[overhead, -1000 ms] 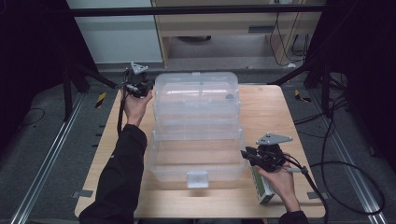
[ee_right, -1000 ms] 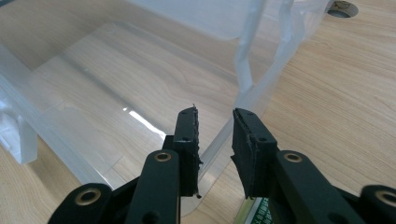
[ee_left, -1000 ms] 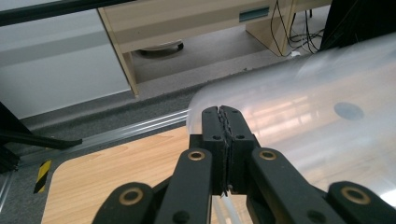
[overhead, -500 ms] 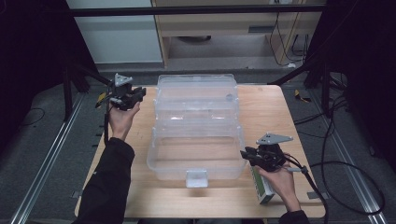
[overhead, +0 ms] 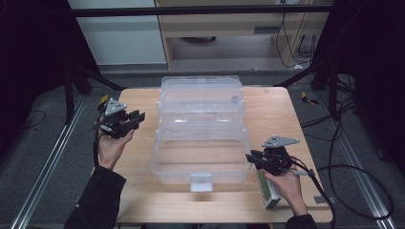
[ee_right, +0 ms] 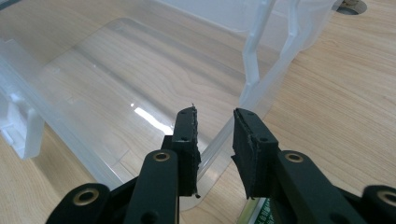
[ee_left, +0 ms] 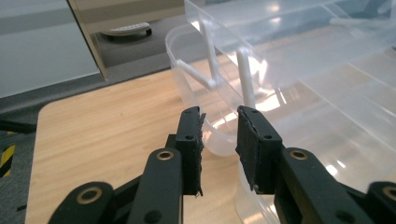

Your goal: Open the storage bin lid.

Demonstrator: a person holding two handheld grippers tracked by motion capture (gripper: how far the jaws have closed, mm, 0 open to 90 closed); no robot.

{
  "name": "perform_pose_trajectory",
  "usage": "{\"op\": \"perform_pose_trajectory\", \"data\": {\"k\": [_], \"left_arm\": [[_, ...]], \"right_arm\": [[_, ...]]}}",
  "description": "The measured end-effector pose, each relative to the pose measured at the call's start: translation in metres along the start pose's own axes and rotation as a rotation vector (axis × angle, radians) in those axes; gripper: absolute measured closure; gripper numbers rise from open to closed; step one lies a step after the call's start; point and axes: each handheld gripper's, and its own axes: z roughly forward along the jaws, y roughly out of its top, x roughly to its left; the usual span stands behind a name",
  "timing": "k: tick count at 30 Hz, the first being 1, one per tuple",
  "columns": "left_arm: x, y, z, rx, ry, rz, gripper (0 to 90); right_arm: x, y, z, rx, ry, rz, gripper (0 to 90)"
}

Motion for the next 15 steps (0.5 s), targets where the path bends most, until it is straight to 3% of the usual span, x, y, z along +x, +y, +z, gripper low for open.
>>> {"op": "perform_pose_trajectory", "data": {"k": [5, 11, 14, 15], "left_arm": [[-0.014, -0.013, -0.006, 0.032, -0.037, 0.054, 66.8], [-0.034, -0.027, -0.01, 0.045, -0.069, 0.044, 65.1], [-0.044, -0.031, -0.011, 0.061, -0.075, 0.094, 63.9], [-0.049, -0.033, -0.01, 0.069, -0.086, 0.082, 63.9]], "right_arm": [[0.0, 0.0, 0.0, 0.0, 0.0, 0.0, 70.8], [0.001, 0.0, 0.0, 0.001, -0.004, 0.0, 70.9], [0.001, 0.0, 0.0, -0.001, -0.008, 0.002, 70.9], [0.001, 0.0, 0.0, -0.001, -0.009, 0.001, 70.9]]}}
